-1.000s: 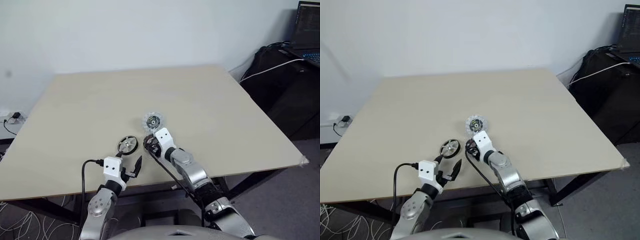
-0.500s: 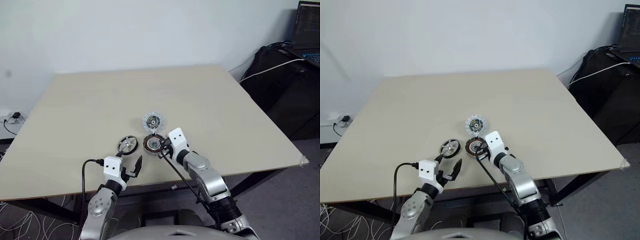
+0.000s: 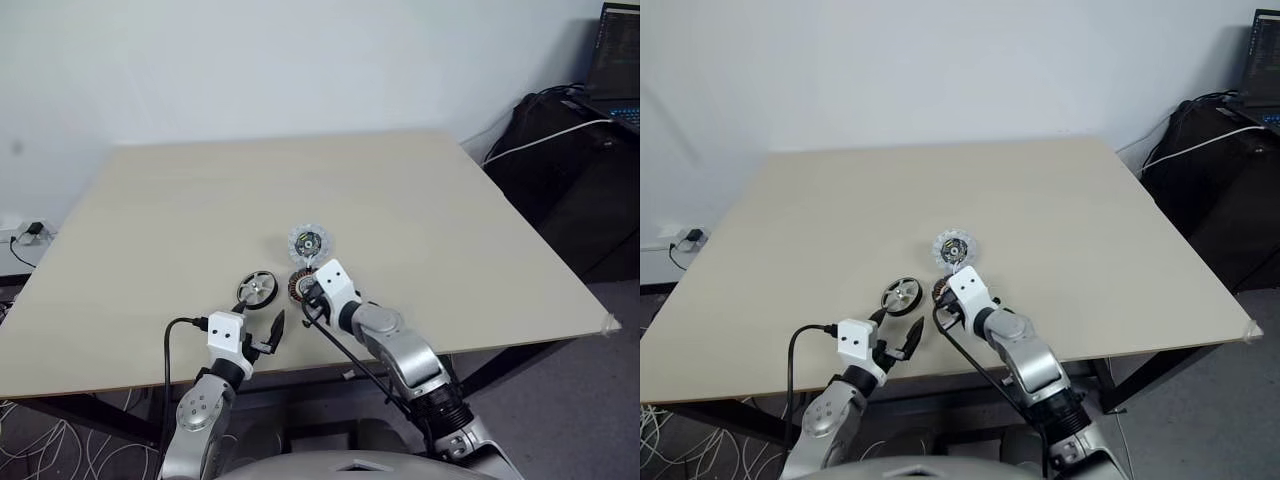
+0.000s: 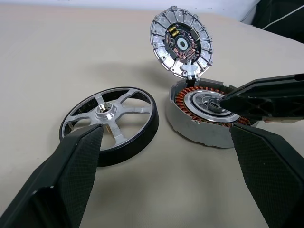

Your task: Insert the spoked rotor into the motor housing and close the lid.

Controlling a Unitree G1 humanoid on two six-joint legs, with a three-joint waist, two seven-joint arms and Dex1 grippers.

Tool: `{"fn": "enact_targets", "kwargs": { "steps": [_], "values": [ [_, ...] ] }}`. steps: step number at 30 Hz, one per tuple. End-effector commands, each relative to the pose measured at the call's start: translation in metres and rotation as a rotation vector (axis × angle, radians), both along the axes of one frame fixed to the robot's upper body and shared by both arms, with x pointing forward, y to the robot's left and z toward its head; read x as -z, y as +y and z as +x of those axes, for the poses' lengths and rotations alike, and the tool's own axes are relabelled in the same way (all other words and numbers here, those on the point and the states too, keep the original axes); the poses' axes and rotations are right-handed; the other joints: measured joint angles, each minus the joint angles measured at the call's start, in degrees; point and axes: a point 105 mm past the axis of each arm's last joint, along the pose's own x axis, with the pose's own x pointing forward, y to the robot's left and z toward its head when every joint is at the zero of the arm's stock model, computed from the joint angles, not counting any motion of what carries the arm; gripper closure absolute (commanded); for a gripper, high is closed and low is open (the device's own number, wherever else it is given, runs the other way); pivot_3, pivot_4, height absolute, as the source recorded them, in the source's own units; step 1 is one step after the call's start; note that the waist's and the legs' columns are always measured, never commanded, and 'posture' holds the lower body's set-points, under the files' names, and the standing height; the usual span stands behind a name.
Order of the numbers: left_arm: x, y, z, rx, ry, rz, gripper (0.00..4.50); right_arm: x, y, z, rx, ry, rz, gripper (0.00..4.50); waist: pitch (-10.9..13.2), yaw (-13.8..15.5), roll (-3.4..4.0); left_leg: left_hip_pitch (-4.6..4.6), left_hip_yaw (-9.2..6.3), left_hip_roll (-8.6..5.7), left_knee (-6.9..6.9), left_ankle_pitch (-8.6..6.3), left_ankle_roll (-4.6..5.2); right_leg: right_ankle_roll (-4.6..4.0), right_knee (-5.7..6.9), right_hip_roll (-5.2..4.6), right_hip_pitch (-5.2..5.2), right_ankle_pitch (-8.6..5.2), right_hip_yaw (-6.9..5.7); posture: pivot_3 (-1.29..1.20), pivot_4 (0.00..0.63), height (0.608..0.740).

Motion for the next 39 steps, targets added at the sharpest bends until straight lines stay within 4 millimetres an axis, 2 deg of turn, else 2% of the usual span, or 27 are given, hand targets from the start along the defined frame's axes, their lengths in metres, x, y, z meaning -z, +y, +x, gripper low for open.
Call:
{"fn": "enact_targets", "kwargs": {
  "steps": [1,13,28,33,39],
  "values": [
    [-0.010,0.001,0.005,-0.007,-0.045,-0.008,0.00,-0.008,0.000,0.009,0.010,-0.027,0.015,4.49,0.0,0.0,0.00,0.00,0.00,0.00,0.00,-0.01,-0.01,0.00,0.00,0.00,0.00,0.00,0.00,0.00,0.000,0.740],
    [-0.010,0.001,0.005,-0.005,-0.049,-0.009,0.00,0.001,-0.012,0.013,0.044,-0.008,-0.011,4.49,0.0,0.0,0.00,0.00,0.00,0.00,-0.01,0.00,0.01,0.00,0.00,0.00,0.00,0.00,-0.01,0.00,0.000,0.740],
    [-0.010,0.000,0.005,-0.007,-0.048,-0.013,0.00,0.001,-0.010,0.024,0.068,-0.017,-0.012,4.49,0.0,-0.1,0.01,0.01,0.00,0.00,-0.01,0.01,0.00,0.00,0.00,0.01,0.00,0.01,0.00,0.00,0.000,0.740],
    [-0.010,0.000,0.005,-0.012,-0.048,-0.014,0.00,-0.003,-0.008,0.021,0.052,-0.028,0.002,4.49,0.0,-0.1,0.00,0.02,-0.01,0.01,0.02,-0.04,-0.11,0.02,0.02,0.01,0.01,0.03,0.00,0.00,0.000,0.740],
    [-0.010,0.000,0.005,-0.014,-0.046,-0.015,0.00,-0.022,-0.006,0.015,0.013,-0.080,0.060,4.49,0.0,0.0,0.00,-0.02,-0.01,-0.01,0.00,0.02,0.00,0.01,0.00,0.01,-0.03,0.02,0.00,0.00,0.000,0.740]
  ]
}}
